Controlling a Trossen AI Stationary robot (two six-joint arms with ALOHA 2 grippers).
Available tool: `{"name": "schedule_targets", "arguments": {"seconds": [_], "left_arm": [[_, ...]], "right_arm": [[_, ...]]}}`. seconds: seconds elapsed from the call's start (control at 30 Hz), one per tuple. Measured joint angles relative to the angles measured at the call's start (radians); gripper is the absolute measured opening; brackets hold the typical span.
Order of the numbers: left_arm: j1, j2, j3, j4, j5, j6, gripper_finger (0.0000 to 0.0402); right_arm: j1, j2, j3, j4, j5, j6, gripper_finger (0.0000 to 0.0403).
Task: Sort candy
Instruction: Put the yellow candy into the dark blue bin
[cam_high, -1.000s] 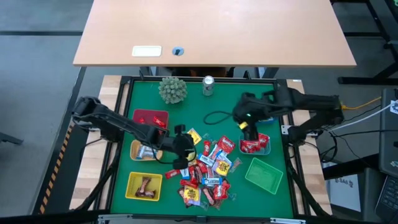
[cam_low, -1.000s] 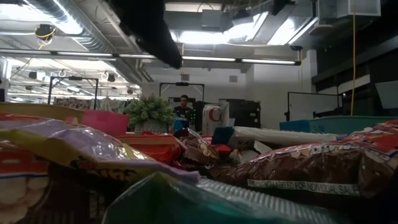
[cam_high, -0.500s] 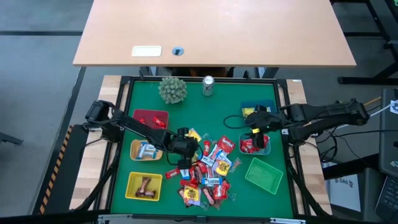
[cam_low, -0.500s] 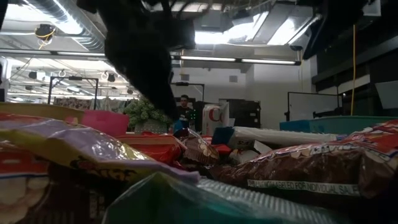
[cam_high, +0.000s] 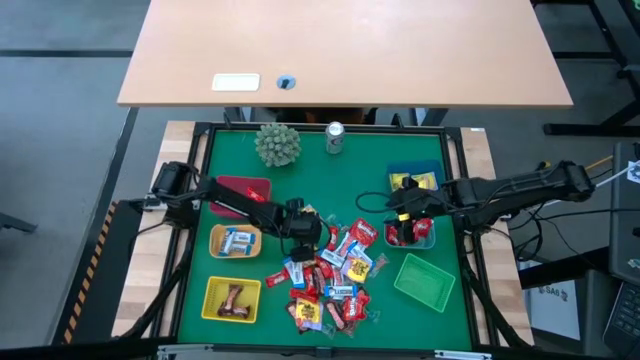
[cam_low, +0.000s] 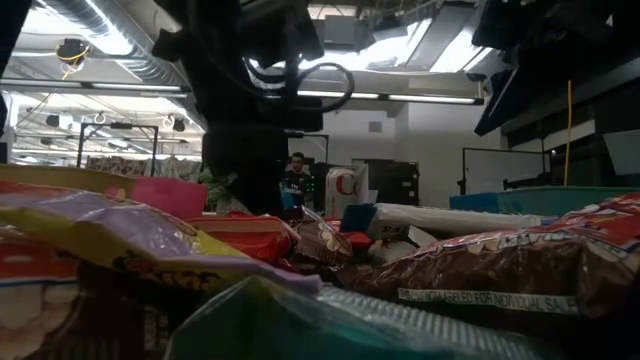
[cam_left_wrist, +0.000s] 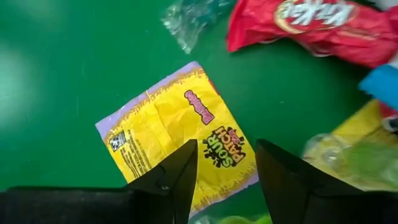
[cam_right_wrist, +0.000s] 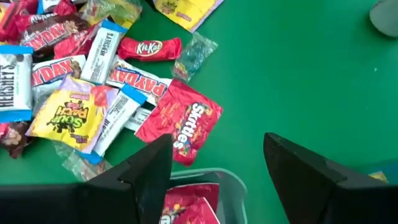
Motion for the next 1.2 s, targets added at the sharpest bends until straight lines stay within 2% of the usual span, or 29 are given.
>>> {"name": "schedule_targets", "arguments": {"seconds": [0.43, 0.7, 0.83, 1.1, 1.2], "left_arm": [[0.053, 0.024, 0.003, -0.009, 0.128, 0.008, 0.0149], [0.052, 0.055, 0.005, -0.006, 0.125, 0.008, 0.0143], [0.050, 0.057, 0.004, -0.005, 0.114, 0.008, 0.0111], [0.050, 0.060, 0.002, 0.018, 0.113, 0.007, 0.0014], [0.051, 0.061, 0.001, 0.036, 0.106, 0.007, 0.0004]], "right_arm": [[0.000, 0.000, 0.000, 0.018, 0.000, 0.000, 0.0250], [0.000, 0.001, 0.000, 0.037, 0.000, -0.001, 0.0250], [0.000, 0.001, 0.000, 0.037, 0.000, -0.001, 0.0250], [0.000, 0.001, 0.000, 0.037, 0.000, -0.001, 0.0250], [0.000, 0.001, 0.000, 0.037, 0.000, -0.001, 0.0250]]}}
